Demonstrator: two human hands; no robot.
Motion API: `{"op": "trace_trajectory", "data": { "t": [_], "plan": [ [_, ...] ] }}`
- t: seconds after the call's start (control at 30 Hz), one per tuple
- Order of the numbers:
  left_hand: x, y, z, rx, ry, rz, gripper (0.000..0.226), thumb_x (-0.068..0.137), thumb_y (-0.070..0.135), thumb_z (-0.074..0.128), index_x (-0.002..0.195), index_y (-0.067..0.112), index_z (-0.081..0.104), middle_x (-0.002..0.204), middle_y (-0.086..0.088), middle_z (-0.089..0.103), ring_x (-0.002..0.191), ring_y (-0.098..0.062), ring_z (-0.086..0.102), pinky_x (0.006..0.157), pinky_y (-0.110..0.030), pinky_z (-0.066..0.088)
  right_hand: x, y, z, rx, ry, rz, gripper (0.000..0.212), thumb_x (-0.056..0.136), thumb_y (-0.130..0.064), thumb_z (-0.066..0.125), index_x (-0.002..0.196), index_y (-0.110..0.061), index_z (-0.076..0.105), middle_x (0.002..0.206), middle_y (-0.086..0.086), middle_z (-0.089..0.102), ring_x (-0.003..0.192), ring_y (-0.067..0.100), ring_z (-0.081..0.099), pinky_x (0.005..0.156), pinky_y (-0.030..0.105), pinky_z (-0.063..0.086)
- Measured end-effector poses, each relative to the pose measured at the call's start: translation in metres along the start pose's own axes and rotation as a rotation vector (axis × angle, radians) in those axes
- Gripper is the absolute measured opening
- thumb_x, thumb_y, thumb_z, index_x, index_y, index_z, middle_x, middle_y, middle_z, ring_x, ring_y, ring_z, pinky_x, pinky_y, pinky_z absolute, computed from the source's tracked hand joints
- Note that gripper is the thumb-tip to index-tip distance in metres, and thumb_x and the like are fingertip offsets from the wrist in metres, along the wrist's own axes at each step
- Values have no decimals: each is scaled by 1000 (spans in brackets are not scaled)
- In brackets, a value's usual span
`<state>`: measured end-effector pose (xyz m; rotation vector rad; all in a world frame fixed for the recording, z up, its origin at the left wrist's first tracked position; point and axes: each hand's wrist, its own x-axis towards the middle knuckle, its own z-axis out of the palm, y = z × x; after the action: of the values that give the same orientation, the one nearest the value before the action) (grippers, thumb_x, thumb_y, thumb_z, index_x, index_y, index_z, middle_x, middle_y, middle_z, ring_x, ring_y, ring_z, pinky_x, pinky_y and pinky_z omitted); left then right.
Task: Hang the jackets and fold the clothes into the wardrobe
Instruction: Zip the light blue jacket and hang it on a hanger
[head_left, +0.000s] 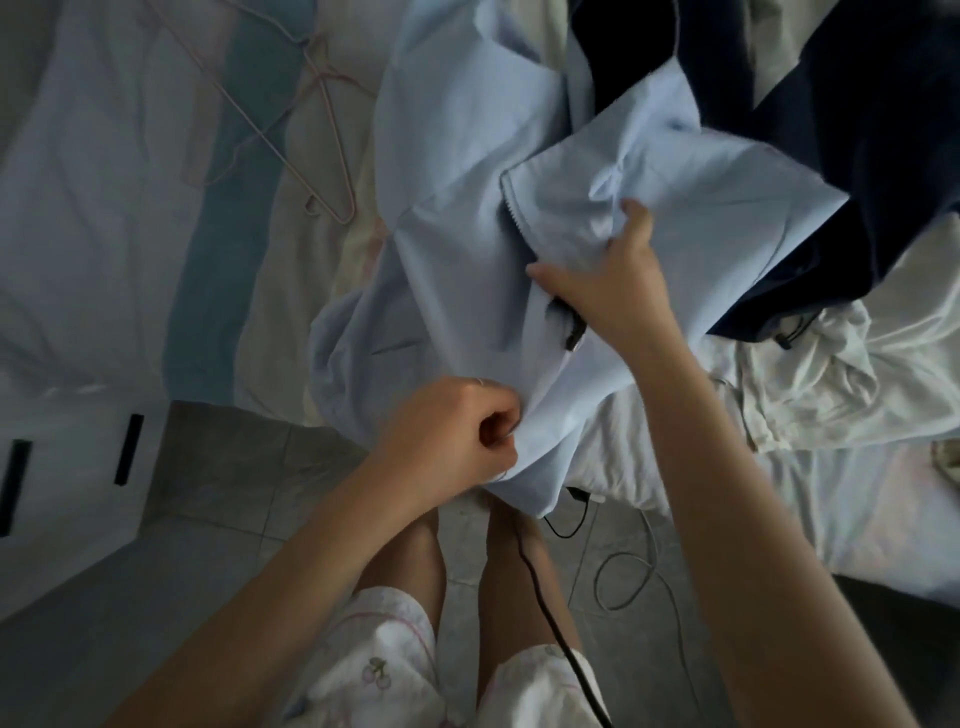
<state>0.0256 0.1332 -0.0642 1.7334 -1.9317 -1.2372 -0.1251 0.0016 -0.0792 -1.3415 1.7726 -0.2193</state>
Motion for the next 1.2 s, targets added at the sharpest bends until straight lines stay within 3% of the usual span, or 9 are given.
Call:
{"op": "trace_trajectory", "data": {
  "t": [0.13,0.27,0.4,0.63,0.8,0.97,1.03,1.13,1.2],
  "plan": [
    [-19,-1,-10,105,-174,-131,18,71,22,61,65,15,46,60,0,50,58,-15,50,56,-36,45,-4,-9,13,276,27,169,2,85,-4,51,84,-5,53,74,11,48,68,24,47,53,24,29],
    [-32,8,-42,-90,-117,-267,17,84,23,66,99,23,58,101,8,59,93,-6,56,81,-28,47,-43,-9,-10,985,-101,314,15,68,-1,42,66,-15,37,64,3,31,58,15,33,57,29,27],
    [-24,50,-69,-557,133,-293,59,82,39,71,133,29,43,133,17,44,120,5,44,95,-16,40,-100,-26,-48,1172,-219,334,8,71,-4,39,67,-9,43,66,6,41,65,22,42,64,33,34],
    [9,131,-79,-1226,293,-591,56,86,28,68,131,20,36,123,-7,57,108,-22,59,98,-40,47,-181,-96,-93,1058,-436,44,26,71,-34,77,92,-18,77,99,8,72,95,18,68,86,30,55],
    [-1,170,-116,-940,373,-443,21,88,-6,49,90,12,60,72,-2,64,73,-20,60,60,-21,50,-208,-133,-153,1168,-289,-94,22,78,-19,68,99,-14,72,103,7,72,100,18,67,90,29,54],
    [-17,219,-201,-1479,484,-272,38,76,-16,26,60,10,49,61,-8,52,64,-18,52,64,-25,46,-209,-127,-219,1154,112,31,21,91,-20,56,106,-7,63,92,11,71,75,18,71,64,30,56],
    [-39,244,-218,-1603,327,-45,25,65,-8,34,60,10,51,67,-9,57,66,-17,57,65,-23,47,-209,-109,-237,840,196,152,29,90,-23,60,112,-3,57,84,12,68,67,25,69,59,32,56],
    [-60,274,-215,-1355,185,211,36,66,8,53,100,-1,59,96,-13,68,90,-22,66,76,-29,54,-222,-94,-258,64,375,82,73,78,-28,76,135,-1,40,123,19,53,110,35,55,88,40,47],
    [-65,290,-205,-1155,216,245,53,64,17,69,111,-4,54,103,-17,65,98,-27,63,84,-36,51,-236,-106,-269,79,469,-158,87,75,-24,79,145,-13,29,138,11,42,127,27,43,99,36,38]
  ]
}}
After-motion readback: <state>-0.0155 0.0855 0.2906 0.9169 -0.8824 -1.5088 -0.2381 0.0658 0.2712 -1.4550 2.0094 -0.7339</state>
